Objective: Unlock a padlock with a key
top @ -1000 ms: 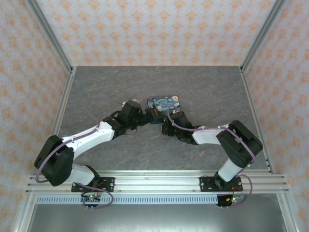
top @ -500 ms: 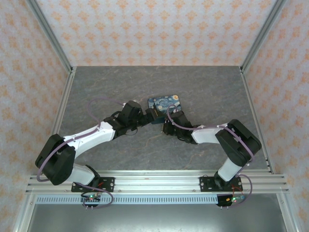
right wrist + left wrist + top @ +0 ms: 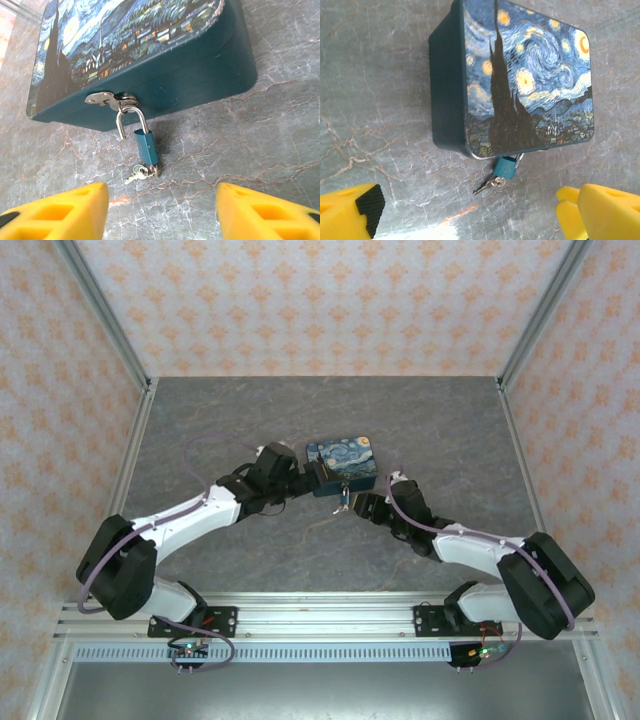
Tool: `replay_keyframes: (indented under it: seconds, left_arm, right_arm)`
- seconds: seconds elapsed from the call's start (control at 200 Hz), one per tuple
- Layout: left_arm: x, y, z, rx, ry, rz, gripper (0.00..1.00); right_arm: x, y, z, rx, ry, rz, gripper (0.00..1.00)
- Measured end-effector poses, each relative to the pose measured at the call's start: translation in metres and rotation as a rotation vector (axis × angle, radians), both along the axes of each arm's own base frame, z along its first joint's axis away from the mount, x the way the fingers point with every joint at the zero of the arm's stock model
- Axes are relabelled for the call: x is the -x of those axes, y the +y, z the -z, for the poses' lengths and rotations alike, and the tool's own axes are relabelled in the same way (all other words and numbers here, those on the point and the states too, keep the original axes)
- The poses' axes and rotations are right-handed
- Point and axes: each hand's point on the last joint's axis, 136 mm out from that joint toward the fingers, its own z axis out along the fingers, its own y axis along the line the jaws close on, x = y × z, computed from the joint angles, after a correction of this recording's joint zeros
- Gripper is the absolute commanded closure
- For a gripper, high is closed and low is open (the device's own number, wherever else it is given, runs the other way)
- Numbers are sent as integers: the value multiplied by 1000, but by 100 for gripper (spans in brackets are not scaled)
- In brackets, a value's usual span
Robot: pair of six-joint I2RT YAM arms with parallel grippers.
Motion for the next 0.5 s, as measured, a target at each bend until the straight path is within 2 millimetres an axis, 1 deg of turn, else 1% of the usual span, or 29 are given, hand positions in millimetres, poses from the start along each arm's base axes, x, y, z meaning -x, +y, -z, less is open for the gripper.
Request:
replay_keyframes:
  seconds: [0.15,0.39,0.5]
  left_arm:
    - [-10,0,-4,-73,-10,17,0]
    - [-24,4,10,-226,25,53,0]
    - [-28,4,15,-274,37,72,0]
  right_arm:
    - [-3,8,2,-42,4,-13,53]
    - [-6,17,28,-49,54,-31,56]
    - [-8,19,33,-55,59,-35,56]
